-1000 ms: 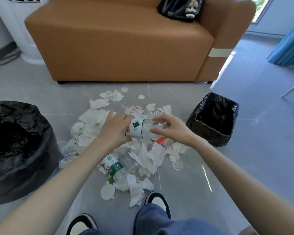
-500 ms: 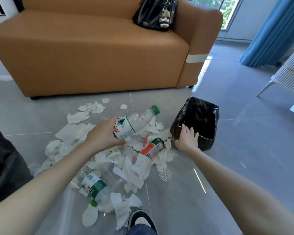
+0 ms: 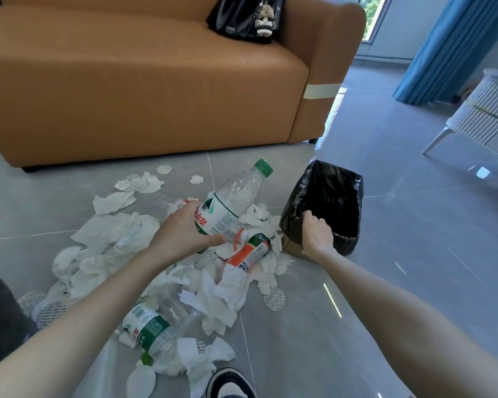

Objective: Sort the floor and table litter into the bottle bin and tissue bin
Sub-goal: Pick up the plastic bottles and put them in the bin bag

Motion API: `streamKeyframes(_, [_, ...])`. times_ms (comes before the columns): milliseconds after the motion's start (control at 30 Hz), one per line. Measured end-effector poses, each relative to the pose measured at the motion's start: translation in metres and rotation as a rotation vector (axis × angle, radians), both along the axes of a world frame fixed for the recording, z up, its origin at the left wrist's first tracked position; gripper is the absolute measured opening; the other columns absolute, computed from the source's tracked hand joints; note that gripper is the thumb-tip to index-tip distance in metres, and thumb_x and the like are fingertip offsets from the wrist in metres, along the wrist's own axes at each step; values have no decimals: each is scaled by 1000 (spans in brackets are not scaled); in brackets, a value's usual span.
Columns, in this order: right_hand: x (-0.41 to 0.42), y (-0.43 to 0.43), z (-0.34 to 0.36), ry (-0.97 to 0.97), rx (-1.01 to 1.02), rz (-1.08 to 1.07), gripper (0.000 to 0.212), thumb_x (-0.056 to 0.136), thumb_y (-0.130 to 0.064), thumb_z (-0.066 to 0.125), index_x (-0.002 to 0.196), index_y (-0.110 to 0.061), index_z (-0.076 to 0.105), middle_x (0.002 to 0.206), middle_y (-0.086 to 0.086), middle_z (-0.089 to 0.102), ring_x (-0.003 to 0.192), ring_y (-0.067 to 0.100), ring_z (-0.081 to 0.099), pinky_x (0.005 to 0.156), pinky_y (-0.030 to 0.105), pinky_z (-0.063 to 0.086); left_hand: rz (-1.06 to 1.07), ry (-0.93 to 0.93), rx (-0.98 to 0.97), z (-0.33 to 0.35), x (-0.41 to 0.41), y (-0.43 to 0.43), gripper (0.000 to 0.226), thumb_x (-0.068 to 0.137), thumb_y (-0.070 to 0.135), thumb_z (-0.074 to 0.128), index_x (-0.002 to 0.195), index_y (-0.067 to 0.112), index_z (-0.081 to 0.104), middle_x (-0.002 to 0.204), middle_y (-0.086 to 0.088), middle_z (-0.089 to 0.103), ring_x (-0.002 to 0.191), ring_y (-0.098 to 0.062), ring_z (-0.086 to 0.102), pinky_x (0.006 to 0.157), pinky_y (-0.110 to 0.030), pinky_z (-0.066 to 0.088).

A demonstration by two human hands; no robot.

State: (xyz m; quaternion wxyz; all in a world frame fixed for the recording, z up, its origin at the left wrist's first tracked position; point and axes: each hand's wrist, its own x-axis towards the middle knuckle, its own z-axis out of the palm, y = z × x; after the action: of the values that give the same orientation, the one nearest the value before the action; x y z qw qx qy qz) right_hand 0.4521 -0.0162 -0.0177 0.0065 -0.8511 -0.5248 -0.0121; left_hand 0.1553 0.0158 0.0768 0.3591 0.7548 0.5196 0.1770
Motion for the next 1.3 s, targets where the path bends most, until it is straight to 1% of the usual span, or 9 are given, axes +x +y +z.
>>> streamKeyframes(100, [-2, -16, 2, 2, -87, 78, 32, 84, 10, 49, 111, -6, 51, 112, 13, 60, 108, 33, 48, 77, 38, 45, -9, -26, -14, 5, 5, -6, 85, 43, 66, 73, 115, 29, 47, 97, 10, 63, 84, -12, 64, 74, -41, 56])
streamKeyframes(200, [-8, -34, 6, 36, -168, 123, 37, 84, 9, 41, 114, -8, 56, 110, 10, 62, 107, 32, 51, 74, 37, 48, -13, -35, 11, 9, 10, -12, 71, 59, 50, 81, 116, 27, 48, 99, 11, 62, 87, -9, 61, 77, -37, 54])
streamKeyframes(333, [-24, -69, 16, 150, -346, 208, 54, 86, 2, 42, 135, -20, 51, 125, 8, 60, 114, 30, 55, 73, 34, 48, -36, -42, 7, 13, 19, -26, 61, 65, 42, 81, 114, 25, 49, 99, 9, 62, 84, -5, 60, 71, -30, 52])
streamKeyframes(500, [-40, -95, 38, 444, -498, 287, 38, 90, -21, 57, 128, -23, 59, 124, 1, 62, 111, 21, 58, 82, 31, 49, -75, -19, -2, 10, 19, -48, 73, 63, 44, 82, 124, 25, 46, 108, 8, 63, 94, -11, 60, 82, -38, 53])
streamKeyframes(667, [-63, -101, 77, 931, -6, 128, 40, 96, -26, 50, 136, -21, 49, 121, -1, 63, 104, 12, 58, 86, 23, 44, -79, 11, 14, 9, 15, -64, 70, 62, 43, 83, 119, 23, 49, 104, 6, 63, 92, -13, 60, 75, -33, 52])
streamKeyframes(800, [-82, -100, 96, 1479, 208, 121, 53, 91, -24, 61, 140, -22, 42, 132, -5, 57, 118, 10, 56, 100, 32, 45, -66, -28, -31, 10, 17, -73, 63, 60, 44, 83, 112, 26, 52, 97, 7, 65, 86, -14, 64, 77, -40, 55])
streamKeyframes(900, [-96, -94, 99, 1661, 296, 62, 68, 78, -26, 77, 136, -15, 44, 129, 4, 60, 115, 19, 61, 102, 41, 46, -105, -63, -45, 11, 25, -80, 58, 62, 46, 81, 111, 31, 53, 95, 11, 66, 86, -10, 64, 78, -40, 55])
streamKeyframes(1100, [-78, -86, 114, 1343, 634, -21, 60, 77, -30, 77, 128, -20, 48, 115, -6, 59, 109, 15, 59, 93, 32, 50, -130, -114, -15, 14, 31, -81, 77, 79, 34, 73, 145, 25, 34, 136, 3, 51, 119, -14, 52, 98, -32, 43])
streamKeyframes(1300, [-34, -76, 78, 1029, 623, -226, 64, 69, -37, 80, 121, -26, 44, 120, -1, 55, 107, 22, 57, 94, 42, 49, -100, -109, -30, 6, 27, -76, 54, 91, 30, 58, 141, 24, 39, 137, 0, 50, 116, -19, 53, 95, -31, 42])
